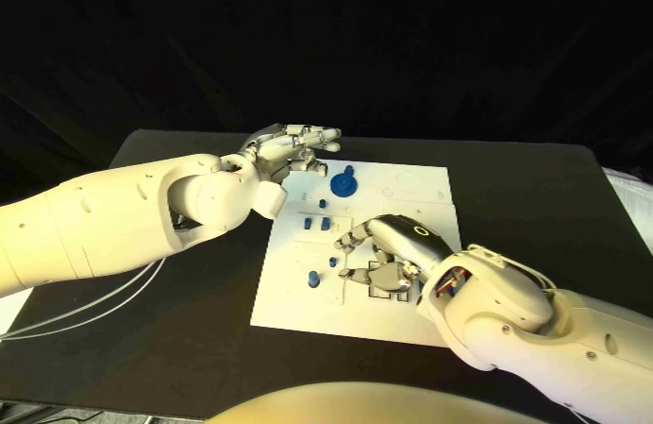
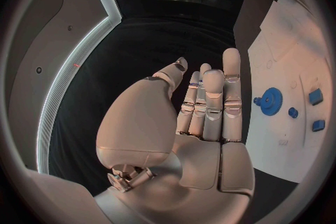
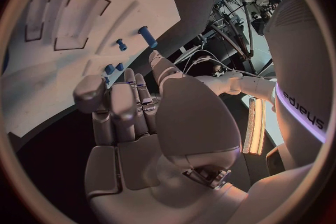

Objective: Assemble the parts on the task board

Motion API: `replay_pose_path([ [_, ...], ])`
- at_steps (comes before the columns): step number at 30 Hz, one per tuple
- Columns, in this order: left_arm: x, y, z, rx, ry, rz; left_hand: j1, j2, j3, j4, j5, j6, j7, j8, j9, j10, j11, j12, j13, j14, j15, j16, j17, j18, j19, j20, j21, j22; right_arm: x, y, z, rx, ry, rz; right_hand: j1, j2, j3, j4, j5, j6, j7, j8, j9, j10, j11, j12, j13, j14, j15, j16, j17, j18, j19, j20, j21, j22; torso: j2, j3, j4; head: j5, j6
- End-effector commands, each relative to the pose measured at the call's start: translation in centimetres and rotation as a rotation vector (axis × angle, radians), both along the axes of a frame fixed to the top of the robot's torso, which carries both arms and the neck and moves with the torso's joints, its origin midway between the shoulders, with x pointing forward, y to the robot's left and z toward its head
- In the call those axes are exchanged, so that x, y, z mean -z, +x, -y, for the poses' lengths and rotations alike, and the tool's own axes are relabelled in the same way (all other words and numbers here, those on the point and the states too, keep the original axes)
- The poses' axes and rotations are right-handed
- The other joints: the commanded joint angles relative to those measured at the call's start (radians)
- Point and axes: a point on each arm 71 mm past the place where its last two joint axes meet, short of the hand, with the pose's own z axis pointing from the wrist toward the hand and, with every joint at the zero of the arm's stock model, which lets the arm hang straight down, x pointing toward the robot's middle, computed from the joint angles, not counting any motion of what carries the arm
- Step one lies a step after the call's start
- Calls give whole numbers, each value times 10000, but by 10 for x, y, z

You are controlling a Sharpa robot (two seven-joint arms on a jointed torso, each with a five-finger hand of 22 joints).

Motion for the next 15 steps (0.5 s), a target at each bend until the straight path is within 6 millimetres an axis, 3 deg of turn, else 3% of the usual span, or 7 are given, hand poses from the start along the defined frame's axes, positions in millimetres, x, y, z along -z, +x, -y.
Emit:
replay_pose_path([
  [1, -1, -1, 2, 236, -2, 156, 120, 0, -50, 2, -30, -65, -24, 55, -13, -71, 10, 22, 9, -39, 56, -8, -14, 111, 68, 16, -68, -15, -4, -2, 21, 477, 749, -956, 34, 181, 58, 75, 118, 229, 28, 49, 27, 749, -117, 388, 75, 150, -84, -136, -179, -128, 317, -79, 351, 461, -33, -7, -71, -157, 107],
  [4, -1, -1, 0, 230, 12, 160, 121, 2, -50, 2, -30, -64, -25, 56, -13, -71, 10, 23, 10, -39, 56, -8, -15, 111, 68, 16, -69, -15, -2, -1, 48, 1313, 586, -1543, 33, 228, 87, 169, 223, 433, 32, 91, 48, 1765, -270, 850, 261, 267, -194, 226, 278, -258, 697, -169, 815, 1095, -52, -6, -138, -283, 173],
  [6, -1, -2, -1, 232, 19, 159, 126, 7, -51, 1, -30, -62, -26, 59, -12, -71, 9, 27, 11, -41, 55, -9, -18, 111, 68, 16, -70, -16, 1, -1, 71, 2261, 585, -1899, -445, 28, -242, 506, 267, 529, -99, 140, 61, 2585, -426, 1411, 593, 375, -312, 552, 664, -349, 953, -276, 1141, 1527, -77, -3, -224, -416, 266],
  [9, -1, -3, -1, 242, 16, 163, 139, 16, -51, -4, -30, -57, -28, 65, -11, -70, 7, 35, 12, -45, 54, -11, -25, 112, 68, 15, -74, -17, 8, -6, 93, 3289, 603, -2265, -938, -160, -822, 975, 1075, 611, -263, 242, 85, 2962, -601, 2232, 1260, 436, -476, 829, 971, -432, 1172, -449, 1450, 1925, -96, -2, -304, -509, 290],
  [12, 0, -3, -2, 251, 30, 146, 149, 23, -50, -7, -30, -55, -30, 69, -11, -71, 5, 40, 13, -46, 53, -9, -25, 112, 68, 15, -76, -18, 13, -11, 109, 4091, 363, -2586, -735, -57, -1353, 1257, 1498, 584, -288, 384, 109, 2632, -695, 3628, 2656, 468, -556, 1144, 1320, -537, 1387, -531, 1810, 2422, -111, 7, -346, -673, 326],
  [15, 1, -4, -3, 254, 52, 119, 152, 26, -50, -8, -30, -54, -30, 71, -11, -71, 5, 42, 14, -48, 53, -11, -28, 113, 68, 15, -77, -19, 18, -15, 119, 4594, -61, -2903, -668, 129, -1772, 1587, 1653, 557, -325, 543, 141, 2924, -711, 6497, 5948, 458, -557, 1256, 1423, -594, 1506, -539, 2028, 2735, -119, 11, -367, -749, 314],
])
